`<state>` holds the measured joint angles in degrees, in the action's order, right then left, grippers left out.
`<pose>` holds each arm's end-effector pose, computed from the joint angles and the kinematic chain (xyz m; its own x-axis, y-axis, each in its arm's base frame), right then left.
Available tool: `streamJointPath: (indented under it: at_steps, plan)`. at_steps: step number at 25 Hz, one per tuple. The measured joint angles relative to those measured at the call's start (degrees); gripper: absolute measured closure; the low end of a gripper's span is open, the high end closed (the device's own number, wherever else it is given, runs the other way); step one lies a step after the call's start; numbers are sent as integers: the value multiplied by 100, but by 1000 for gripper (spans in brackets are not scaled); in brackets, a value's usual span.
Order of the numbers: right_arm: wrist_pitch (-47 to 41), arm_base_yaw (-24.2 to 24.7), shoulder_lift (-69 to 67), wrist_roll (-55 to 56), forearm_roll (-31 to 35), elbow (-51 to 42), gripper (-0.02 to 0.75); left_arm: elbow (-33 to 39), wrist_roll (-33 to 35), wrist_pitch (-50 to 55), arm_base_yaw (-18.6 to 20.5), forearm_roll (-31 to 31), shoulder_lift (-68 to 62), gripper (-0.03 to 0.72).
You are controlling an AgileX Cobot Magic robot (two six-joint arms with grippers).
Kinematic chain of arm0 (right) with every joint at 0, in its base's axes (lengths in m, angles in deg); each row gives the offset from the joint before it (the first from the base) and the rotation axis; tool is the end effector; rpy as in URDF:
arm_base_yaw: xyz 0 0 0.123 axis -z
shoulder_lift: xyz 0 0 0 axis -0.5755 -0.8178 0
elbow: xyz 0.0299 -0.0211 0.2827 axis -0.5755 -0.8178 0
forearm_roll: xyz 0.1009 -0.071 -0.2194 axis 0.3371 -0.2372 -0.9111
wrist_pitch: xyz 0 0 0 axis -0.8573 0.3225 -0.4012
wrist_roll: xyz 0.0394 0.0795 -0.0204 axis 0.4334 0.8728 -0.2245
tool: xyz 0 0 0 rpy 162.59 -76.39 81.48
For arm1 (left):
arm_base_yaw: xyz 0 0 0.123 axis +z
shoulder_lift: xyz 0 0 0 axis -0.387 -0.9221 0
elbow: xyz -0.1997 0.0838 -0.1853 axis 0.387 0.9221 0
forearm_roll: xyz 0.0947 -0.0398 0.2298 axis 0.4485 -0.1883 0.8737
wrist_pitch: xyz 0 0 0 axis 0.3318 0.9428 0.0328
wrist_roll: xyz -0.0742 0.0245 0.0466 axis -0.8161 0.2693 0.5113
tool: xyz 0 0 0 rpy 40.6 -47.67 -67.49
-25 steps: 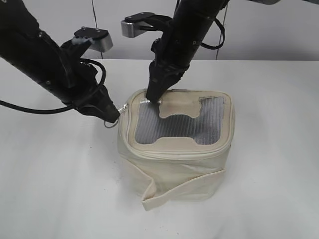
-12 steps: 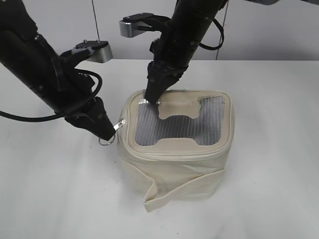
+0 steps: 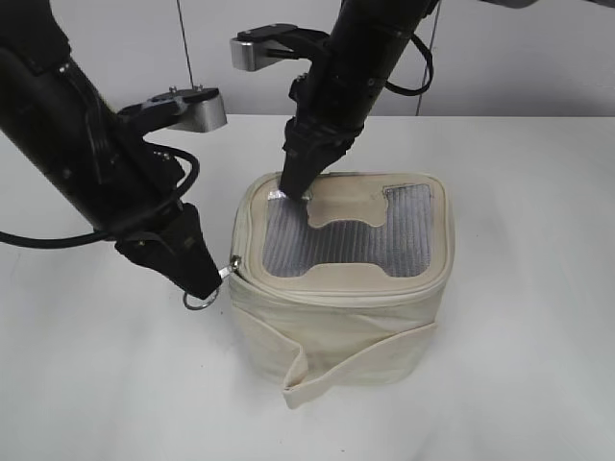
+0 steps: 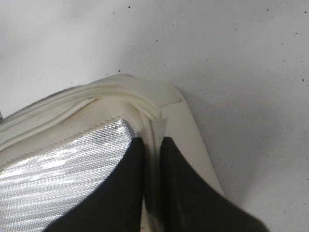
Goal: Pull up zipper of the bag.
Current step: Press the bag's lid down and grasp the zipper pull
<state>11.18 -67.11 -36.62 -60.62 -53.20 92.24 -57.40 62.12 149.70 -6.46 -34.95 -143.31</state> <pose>0.3762 0.2751 0.2232 -0.4105 -0.8384 -0.3586 -0.9106 0.3557 0.2107 0.2503 -0.1874 0.2345 -0.6782 0.6876 -0.2593 0.7249 0.5682 -0.3895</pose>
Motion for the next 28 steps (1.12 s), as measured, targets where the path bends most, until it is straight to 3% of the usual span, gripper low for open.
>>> streamJointPath:
  at_steps: [5,13,22,28]
  plan:
    - [-7,-7,7,22,11,0,668,11,-314,2,-244,167,159,685]
    - [-9,-7,7,33,-20,0,676,11,-784,-226,-986,301,160,685]
    - [-14,-7,7,33,-51,0,677,60,-989,-1419,-1899,85,160,684]
    - [-20,-7,7,8,-73,0,677,128,-1020,-2334,-2271,-129,153,680]
